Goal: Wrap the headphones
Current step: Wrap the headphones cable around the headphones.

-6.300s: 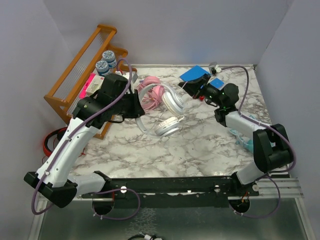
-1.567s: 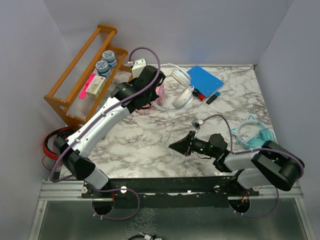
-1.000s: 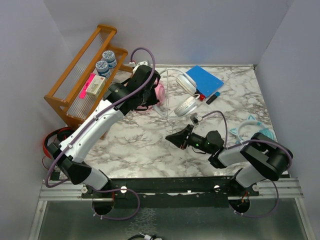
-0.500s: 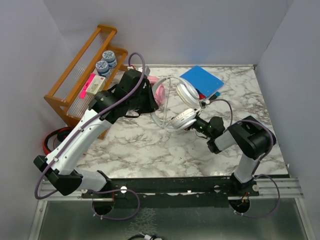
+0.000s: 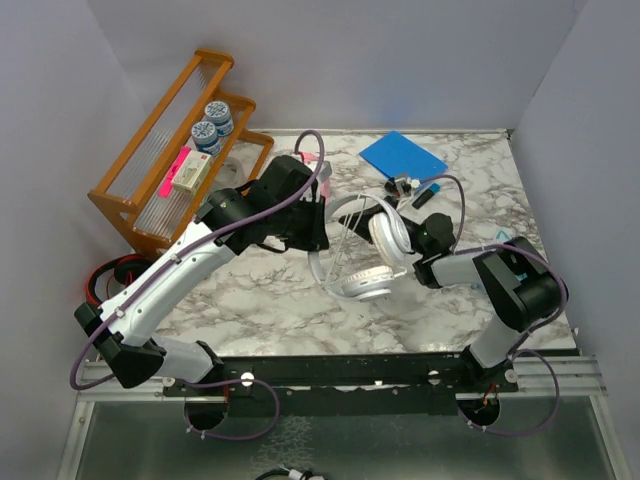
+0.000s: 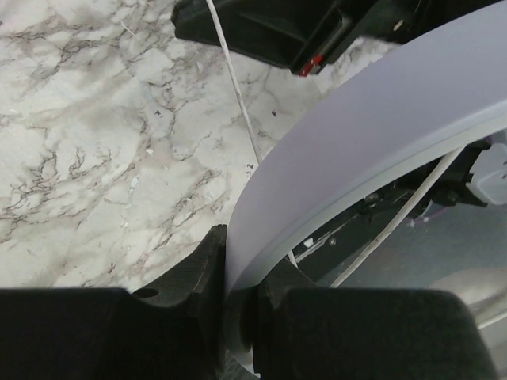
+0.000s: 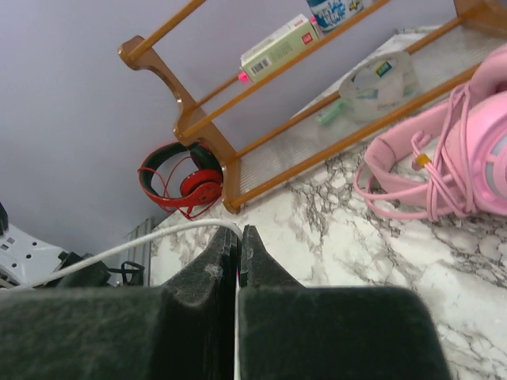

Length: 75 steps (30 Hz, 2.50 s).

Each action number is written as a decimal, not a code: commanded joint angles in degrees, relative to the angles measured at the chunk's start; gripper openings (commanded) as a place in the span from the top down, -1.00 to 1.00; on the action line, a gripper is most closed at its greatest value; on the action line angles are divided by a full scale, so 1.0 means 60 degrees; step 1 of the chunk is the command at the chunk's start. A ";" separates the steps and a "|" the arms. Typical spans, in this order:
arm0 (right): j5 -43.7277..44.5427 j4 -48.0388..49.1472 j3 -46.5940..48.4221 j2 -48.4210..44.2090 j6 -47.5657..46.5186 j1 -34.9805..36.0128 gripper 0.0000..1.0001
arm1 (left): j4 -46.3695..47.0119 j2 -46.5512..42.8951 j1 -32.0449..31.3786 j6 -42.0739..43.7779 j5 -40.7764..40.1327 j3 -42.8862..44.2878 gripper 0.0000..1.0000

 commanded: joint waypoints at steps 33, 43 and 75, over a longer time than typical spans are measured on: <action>-0.1877 -1.5426 0.4557 -0.4861 -0.5996 -0.0535 0.99 | 0.3068 -0.1008 -0.2231 0.9157 -0.8035 -0.2359 1.00; -0.2849 -1.6822 0.5189 -0.5108 -0.5855 -0.0535 0.99 | 0.4608 -0.1432 -0.2246 1.0478 -0.8890 -0.3315 1.00; -0.4377 -1.0404 0.1968 -0.5692 0.0287 -0.0535 0.86 | 0.5396 0.0159 -0.2232 0.5810 -1.1697 -0.2819 1.00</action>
